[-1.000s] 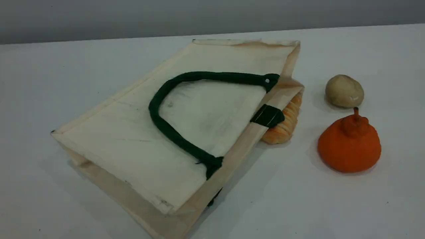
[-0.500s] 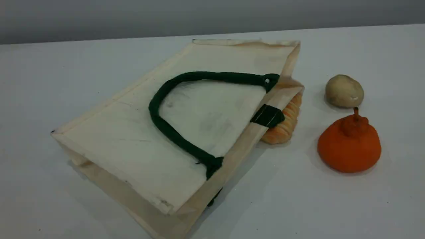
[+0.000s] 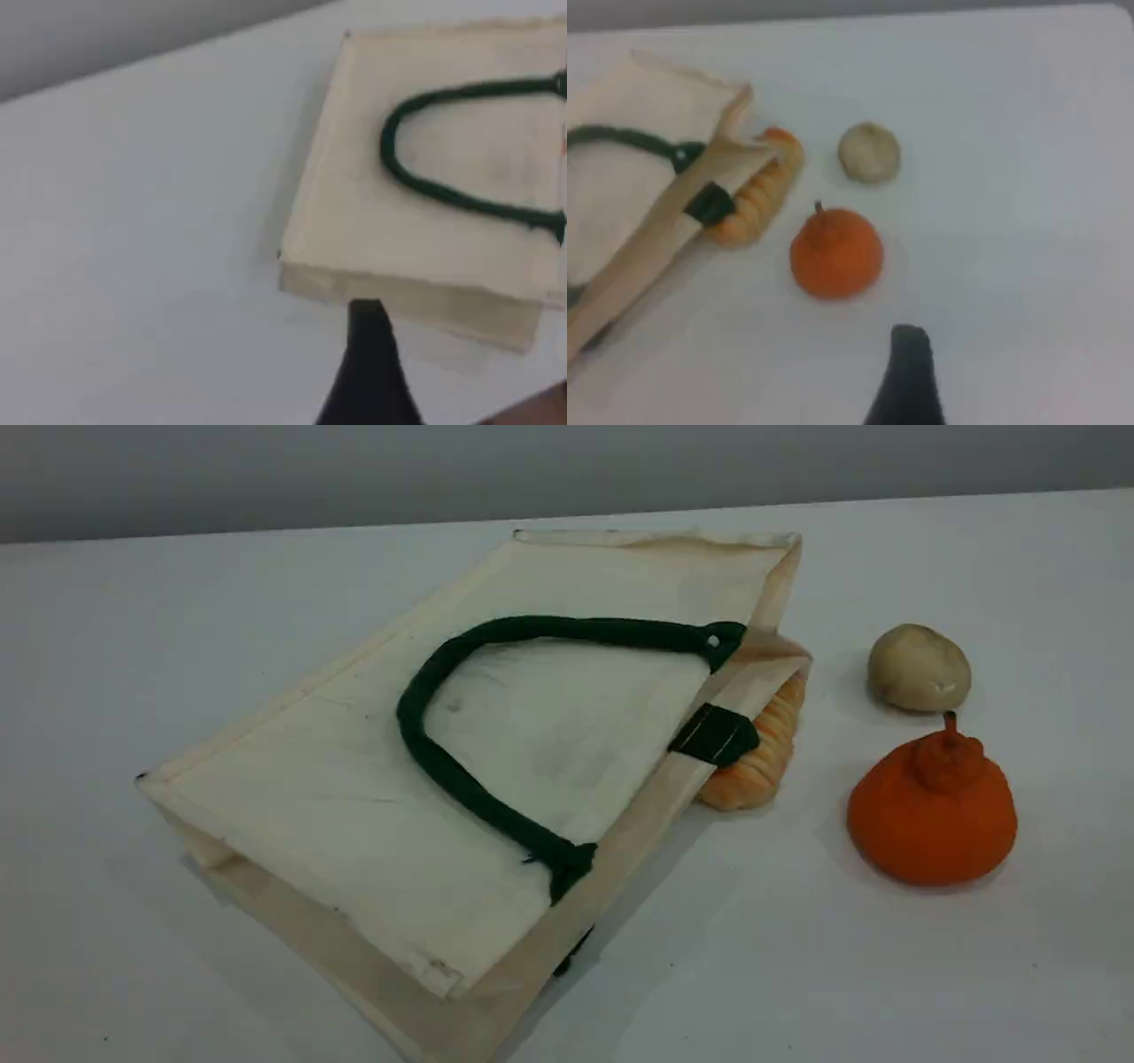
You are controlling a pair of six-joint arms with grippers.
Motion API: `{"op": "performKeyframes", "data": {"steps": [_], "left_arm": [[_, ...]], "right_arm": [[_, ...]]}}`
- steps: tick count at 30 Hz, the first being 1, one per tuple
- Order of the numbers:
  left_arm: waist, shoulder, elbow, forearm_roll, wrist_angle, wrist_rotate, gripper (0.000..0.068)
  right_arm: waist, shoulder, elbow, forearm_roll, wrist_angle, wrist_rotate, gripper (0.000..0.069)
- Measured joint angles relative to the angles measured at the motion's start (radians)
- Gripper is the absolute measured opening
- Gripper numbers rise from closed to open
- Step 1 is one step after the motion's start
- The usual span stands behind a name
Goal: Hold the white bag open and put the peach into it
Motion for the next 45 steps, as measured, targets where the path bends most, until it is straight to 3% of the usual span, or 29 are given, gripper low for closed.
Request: {"op": "performKeyframes", "data": {"steps": [8, 18, 45], "left_arm": [[0.000, -0.057, 0.134, 0.000, -0.001, -0.001, 0.0491], [0.000, -0.060, 0.260, -0.001, -0.091, -0.004, 0.0491], [0.000, -0.060, 0.330, -0.042, -0.140, -0.008, 0.0491]], "right_arm": [[0.000, -0.024, 0.033, -0.020, -0.010, -0.031, 0.0539], [0.000, -0.024, 0.043, -0.035, -0.081, -0.031, 0.0539], [0.000, -0.023, 0.051, -0.051, -0.105, -0.031, 0.0539]]}}
